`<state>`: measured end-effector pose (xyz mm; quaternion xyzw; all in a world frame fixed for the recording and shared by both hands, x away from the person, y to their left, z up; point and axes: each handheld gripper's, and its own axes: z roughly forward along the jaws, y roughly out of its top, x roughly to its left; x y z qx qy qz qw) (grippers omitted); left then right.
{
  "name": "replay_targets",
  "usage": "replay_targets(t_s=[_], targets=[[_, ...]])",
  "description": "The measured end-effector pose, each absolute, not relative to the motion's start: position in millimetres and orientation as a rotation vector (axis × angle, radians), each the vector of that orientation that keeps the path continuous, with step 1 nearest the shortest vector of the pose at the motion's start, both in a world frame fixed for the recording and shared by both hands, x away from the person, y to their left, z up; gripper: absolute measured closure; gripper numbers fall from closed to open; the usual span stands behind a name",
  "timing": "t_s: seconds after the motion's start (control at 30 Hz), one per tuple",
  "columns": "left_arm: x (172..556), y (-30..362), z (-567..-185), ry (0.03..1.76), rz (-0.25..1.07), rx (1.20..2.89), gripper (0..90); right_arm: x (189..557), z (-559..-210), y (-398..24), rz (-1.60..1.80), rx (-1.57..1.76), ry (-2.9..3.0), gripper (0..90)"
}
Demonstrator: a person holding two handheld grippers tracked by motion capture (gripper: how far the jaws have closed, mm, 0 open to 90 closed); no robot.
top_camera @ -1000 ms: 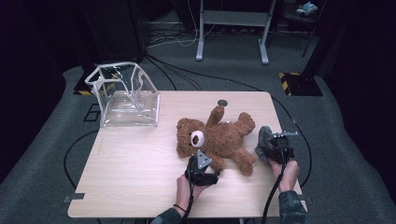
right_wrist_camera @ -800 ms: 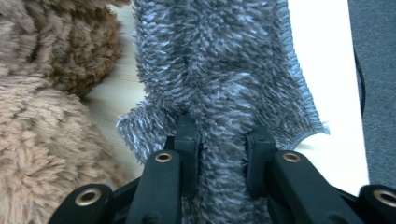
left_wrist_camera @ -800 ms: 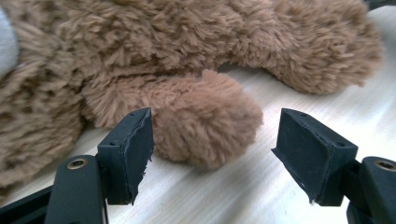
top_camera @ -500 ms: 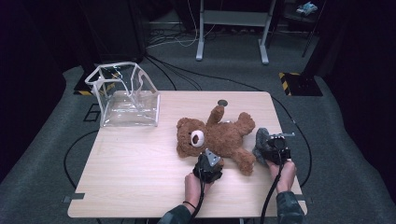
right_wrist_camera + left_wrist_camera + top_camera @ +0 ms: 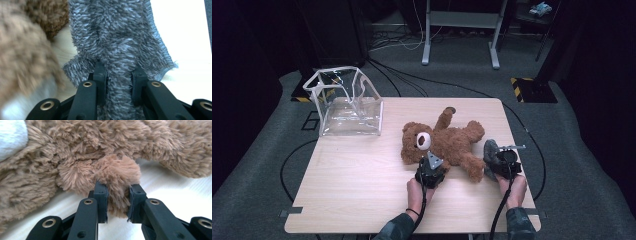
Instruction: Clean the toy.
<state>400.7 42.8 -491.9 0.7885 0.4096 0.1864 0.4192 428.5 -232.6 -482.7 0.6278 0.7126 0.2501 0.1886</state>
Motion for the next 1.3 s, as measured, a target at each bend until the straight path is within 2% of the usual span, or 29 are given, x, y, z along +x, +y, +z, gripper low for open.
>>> replay_targets(t_s=[0.5,0.83,1.1,1.3], targets=[[433.0,50.4,-432.7,1.059,0.438,1.866,75.2,419.0,-486.9,-225.9,0.732,1.752,2.007,72.3],[454.5,47.8,-393.1,1.051,0.430,1.857,75.8,406.8,-484.6,-196.5,0.802,1.636,2.071,72.9],[471.8,52.2,-397.0,1.103,0.368,1.894,75.0,403.6,-445.6,-151.8,0.986,1.449,2.080,73.1],[476.2,53.4,-396.7,1.105,0.348,1.911,74.8,422.7,-411.3,-115.1,0.990,1.313,2.067,73.1]])
